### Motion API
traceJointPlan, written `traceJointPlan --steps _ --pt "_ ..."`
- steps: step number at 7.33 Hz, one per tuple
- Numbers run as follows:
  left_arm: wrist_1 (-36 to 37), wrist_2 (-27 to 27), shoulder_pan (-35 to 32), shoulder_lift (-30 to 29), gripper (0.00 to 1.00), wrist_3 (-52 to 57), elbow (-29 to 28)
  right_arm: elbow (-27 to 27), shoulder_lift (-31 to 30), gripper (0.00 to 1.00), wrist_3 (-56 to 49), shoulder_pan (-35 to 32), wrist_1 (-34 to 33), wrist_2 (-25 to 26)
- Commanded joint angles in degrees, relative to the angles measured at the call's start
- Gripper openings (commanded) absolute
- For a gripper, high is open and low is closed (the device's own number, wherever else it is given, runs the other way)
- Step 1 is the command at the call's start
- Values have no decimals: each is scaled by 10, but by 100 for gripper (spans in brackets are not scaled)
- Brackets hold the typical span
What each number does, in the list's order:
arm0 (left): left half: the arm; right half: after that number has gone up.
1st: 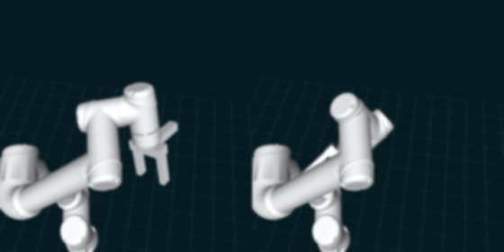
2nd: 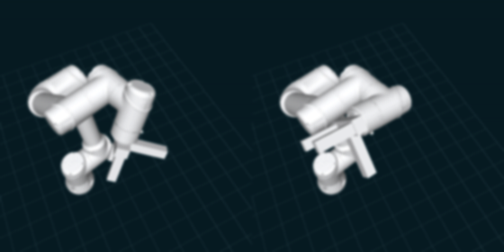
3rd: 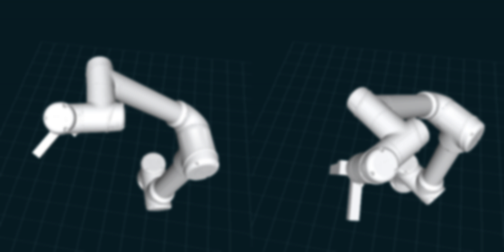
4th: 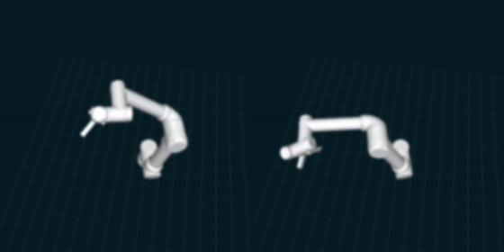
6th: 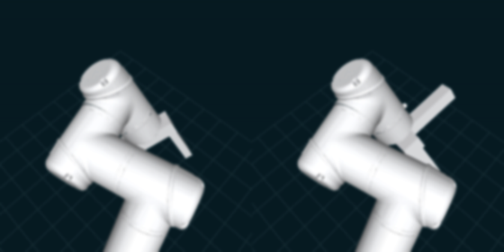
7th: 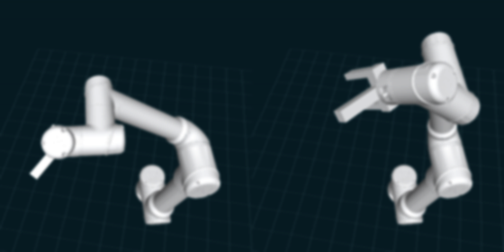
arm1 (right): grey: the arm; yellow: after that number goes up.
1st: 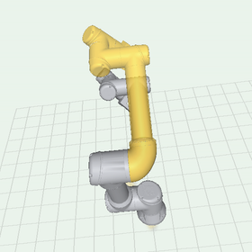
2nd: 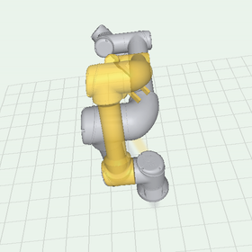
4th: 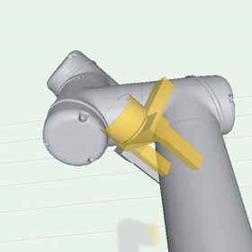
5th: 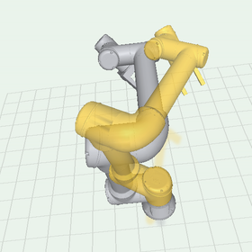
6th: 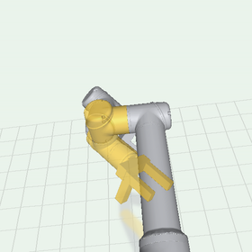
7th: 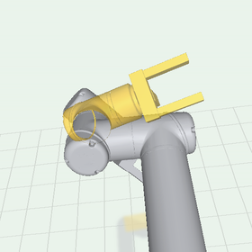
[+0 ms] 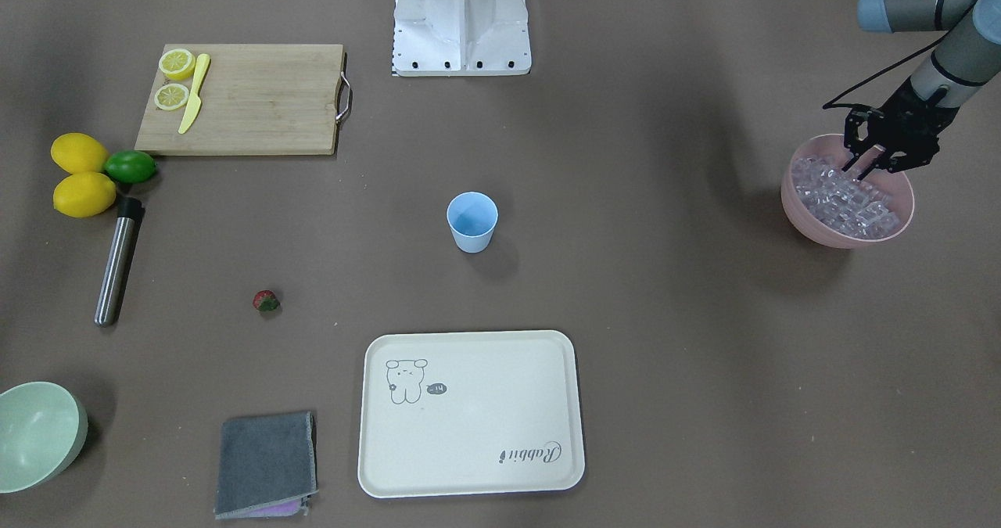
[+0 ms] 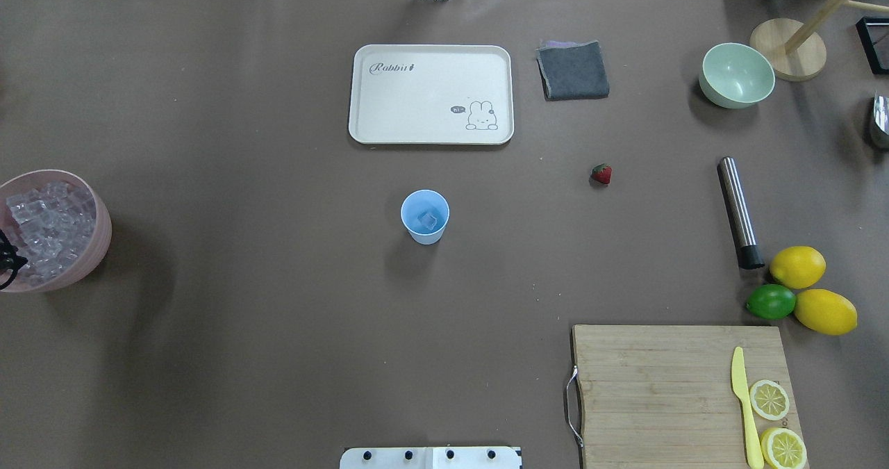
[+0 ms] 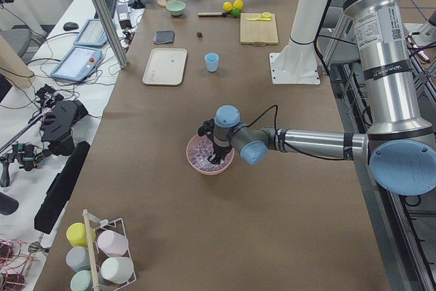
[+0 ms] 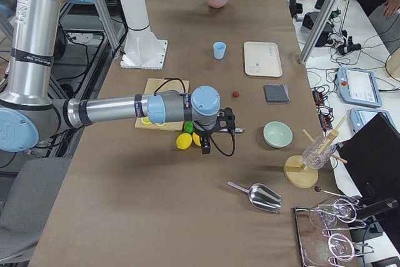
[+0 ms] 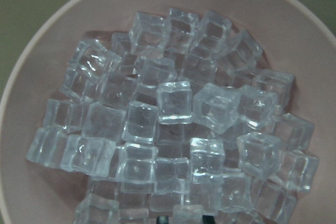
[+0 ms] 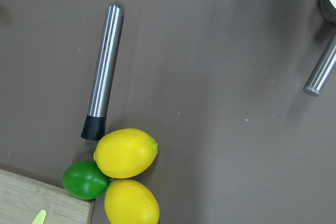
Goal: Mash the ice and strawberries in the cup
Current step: 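Move the left gripper back into the pink bowl and grasp another ice cube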
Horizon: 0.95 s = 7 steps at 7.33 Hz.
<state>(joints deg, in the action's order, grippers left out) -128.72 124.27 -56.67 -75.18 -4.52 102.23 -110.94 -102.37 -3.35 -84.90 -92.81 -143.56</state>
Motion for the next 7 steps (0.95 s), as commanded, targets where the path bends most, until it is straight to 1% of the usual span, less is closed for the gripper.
traceJointPlan --steps 1,2,3,4,5,6,7 --pt "8 76 -45 -6 0 2 16 -3 1 100 0 0 1 -1" --pt "37 117 -79 -17 0 -1 24 -5 1 100 0 0 0 -1" --pt "103 120 -82 -36 0 -14 66 -5 1 100 0 0 1 -1" --pt "149 121 -82 -63 0 -58 101 -6 0 100 -1 0 1 -1" --pt "154 120 -74 -101 0 -126 101 -6 1 100 -1 0 1 -1" --pt "154 118 -43 -138 0 -200 103 -6 1 100 -1 0 1 -1" --pt "154 105 7 -183 0 -294 101 -5 1 100 -1 0 1 -1"
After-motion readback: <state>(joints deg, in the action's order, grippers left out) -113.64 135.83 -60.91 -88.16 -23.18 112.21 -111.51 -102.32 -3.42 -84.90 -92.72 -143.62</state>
